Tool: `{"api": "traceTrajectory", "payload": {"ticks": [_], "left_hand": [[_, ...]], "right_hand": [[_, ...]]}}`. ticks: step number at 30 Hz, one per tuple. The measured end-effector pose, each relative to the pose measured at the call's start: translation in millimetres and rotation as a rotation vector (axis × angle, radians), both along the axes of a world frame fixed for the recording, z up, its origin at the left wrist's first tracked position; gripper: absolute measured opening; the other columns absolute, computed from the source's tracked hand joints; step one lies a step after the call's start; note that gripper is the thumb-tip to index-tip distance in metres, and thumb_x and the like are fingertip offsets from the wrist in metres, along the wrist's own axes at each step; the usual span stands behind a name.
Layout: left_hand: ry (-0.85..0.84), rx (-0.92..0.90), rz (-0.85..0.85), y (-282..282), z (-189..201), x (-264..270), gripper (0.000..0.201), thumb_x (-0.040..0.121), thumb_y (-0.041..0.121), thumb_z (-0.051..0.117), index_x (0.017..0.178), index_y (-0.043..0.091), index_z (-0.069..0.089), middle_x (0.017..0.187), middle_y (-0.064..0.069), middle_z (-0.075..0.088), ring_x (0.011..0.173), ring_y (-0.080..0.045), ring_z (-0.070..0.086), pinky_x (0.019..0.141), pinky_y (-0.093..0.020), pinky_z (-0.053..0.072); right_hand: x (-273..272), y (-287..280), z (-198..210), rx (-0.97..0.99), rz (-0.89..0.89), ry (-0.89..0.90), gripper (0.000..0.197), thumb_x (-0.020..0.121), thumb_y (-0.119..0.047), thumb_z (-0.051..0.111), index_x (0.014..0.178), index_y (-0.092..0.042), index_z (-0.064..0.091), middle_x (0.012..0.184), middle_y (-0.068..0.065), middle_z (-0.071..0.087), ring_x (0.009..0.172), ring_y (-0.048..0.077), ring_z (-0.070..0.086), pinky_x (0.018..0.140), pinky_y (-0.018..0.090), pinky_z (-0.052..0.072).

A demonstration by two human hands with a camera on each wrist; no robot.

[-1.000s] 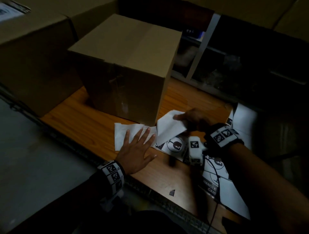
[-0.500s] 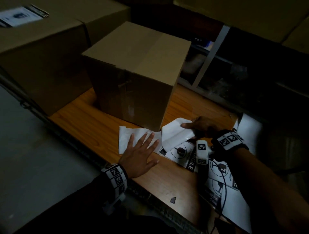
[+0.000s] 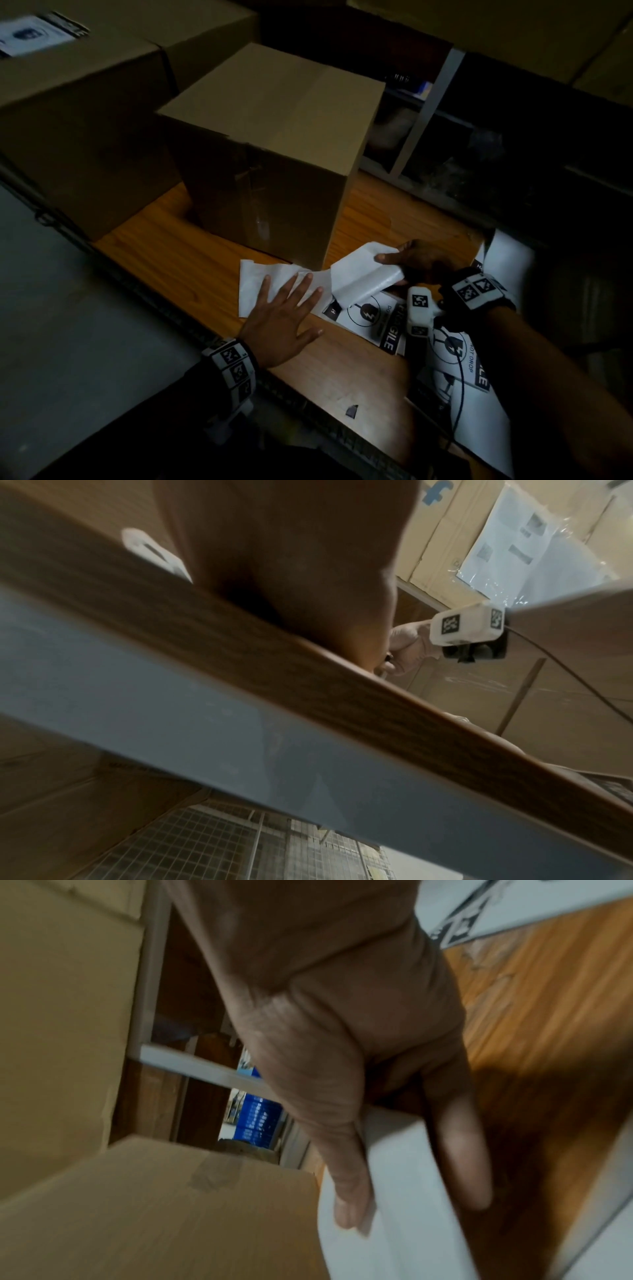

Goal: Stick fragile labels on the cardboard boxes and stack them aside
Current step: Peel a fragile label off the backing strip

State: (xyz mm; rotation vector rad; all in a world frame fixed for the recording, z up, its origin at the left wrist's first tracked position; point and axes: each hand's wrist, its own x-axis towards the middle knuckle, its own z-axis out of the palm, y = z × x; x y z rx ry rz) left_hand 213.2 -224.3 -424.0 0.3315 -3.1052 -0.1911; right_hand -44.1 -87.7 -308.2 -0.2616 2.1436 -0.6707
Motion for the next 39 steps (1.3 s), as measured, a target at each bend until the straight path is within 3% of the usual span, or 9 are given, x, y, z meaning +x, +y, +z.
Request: {"api": "traceTrajectory", "payload": {"ticks": [3, 7, 10, 15, 22, 26, 30, 35, 39], "left_hand": [[-0.008, 0.007, -0.004, 0, 1, 1, 0.076, 0.093, 0.072, 0.01, 0.152, 0.029, 0.027, 0.162, -0.003, 0.019, 0.149, -0.023, 0.019, 0.114, -0.064, 0.012], [-0.013, 0.014, -0.013, 0, 3, 1, 0.074, 0.094, 0.071, 0.01, 0.152, 0.029, 0.027, 0.161, -0.003, 0.02, 0.148, -0.023, 0.02, 0.113, -0.065, 0.016], [-0.032, 0.014, -0.019, -1, 5, 1, 0.074, 0.094, 0.071, 0.009, 0.152, 0.029, 0.028, 0.161, -0.003, 0.022, 0.148, -0.023, 0.021, 0.113, -0.065, 0.017], [-0.069, 0.014, -0.042, -2, 6, 1, 0.072, 0.095, 0.07, 0.01, 0.152, 0.031, 0.028, 0.162, -0.002, 0.02, 0.148, -0.022, 0.02, 0.113, -0.065, 0.015], [-0.118, 0.009, -0.038, 0, 12, 2, 0.068, 0.096, 0.068, 0.014, 0.149, 0.03, 0.035, 0.158, -0.003, 0.03, 0.144, -0.024, 0.03, 0.11, -0.062, 0.013], [-0.119, -0.022, -0.006, 6, 17, 0, 0.066, 0.095, 0.066, 0.022, 0.148, 0.029, 0.039, 0.152, -0.007, 0.042, 0.138, -0.03, 0.042, 0.11, -0.064, 0.011], [-0.024, -0.072, 0.039, 27, 27, -8, 0.095, 0.078, 0.06, 0.061, 0.156, 0.03, 0.016, 0.143, -0.012, 0.052, 0.124, -0.034, 0.056, 0.111, -0.064, 0.007], [-0.085, -0.016, 0.045, 54, 36, -20, 0.096, 0.082, 0.066, 0.04, 0.155, 0.015, 0.005, 0.158, -0.012, 0.029, 0.143, -0.029, 0.032, 0.114, -0.064, 0.011], [0.011, 0.135, -0.028, 46, 53, -12, 0.089, 0.085, 0.072, 0.031, 0.155, 0.025, 0.003, 0.16, 0.003, -0.008, 0.15, -0.014, -0.005, 0.117, -0.047, -0.015]], "right_hand": [[-1, 5, 1, -0.012, -0.004, -0.009, 0.043, 0.076, -0.037, 0.081, 0.087, 0.001, 0.066, 0.076, 0.014, 0.066, 0.071, 0.027, 0.065, 0.074, 0.042, 0.058], [-5, 10, 3, -0.022, 0.0, -0.023, 0.035, 0.08, -0.031, 0.08, 0.079, 0.0, 0.063, 0.062, 0.007, 0.066, 0.054, 0.017, 0.065, 0.053, 0.028, 0.056], [-8, 19, -3, -0.026, -0.008, -0.034, 0.056, 0.072, -0.036, 0.085, 0.096, 0.01, 0.066, 0.086, 0.022, 0.072, 0.081, 0.032, 0.071, 0.079, 0.047, 0.06], [-9, 28, 4, -0.037, 0.018, -0.011, 0.035, 0.083, -0.033, 0.076, 0.074, -0.002, 0.062, 0.056, 0.004, 0.063, 0.044, 0.011, 0.059, 0.042, 0.017, 0.045], [-33, 59, 21, -0.02, -0.058, 0.11, 0.046, 0.064, -0.042, 0.085, 0.072, -0.006, 0.058, 0.063, 0.008, 0.058, 0.053, 0.019, 0.058, 0.046, 0.023, 0.047], [-39, 81, 32, -0.161, -0.208, 0.109, 0.052, 0.074, -0.036, 0.083, 0.093, 0.007, 0.062, 0.081, 0.018, 0.062, 0.07, 0.026, 0.062, 0.058, 0.03, 0.053], [-1, 84, 16, -0.606, -0.587, -0.246, 0.056, 0.086, -0.046, 0.069, 0.125, -0.008, 0.058, 0.11, 0.018, 0.068, 0.082, 0.027, 0.07, 0.075, 0.039, 0.058], [90, 64, -28, -0.801, -0.769, -0.357, 0.065, 0.093, -0.065, 0.04, 0.11, -0.008, 0.066, 0.086, 0.017, 0.072, 0.069, 0.026, 0.063, 0.057, 0.027, 0.039], [102, 62, -35, -0.842, -0.868, -0.114, 0.046, 0.096, -0.054, 0.05, 0.107, -0.014, 0.068, 0.091, 0.017, 0.075, 0.08, 0.034, 0.07, 0.067, 0.037, 0.053]]}}
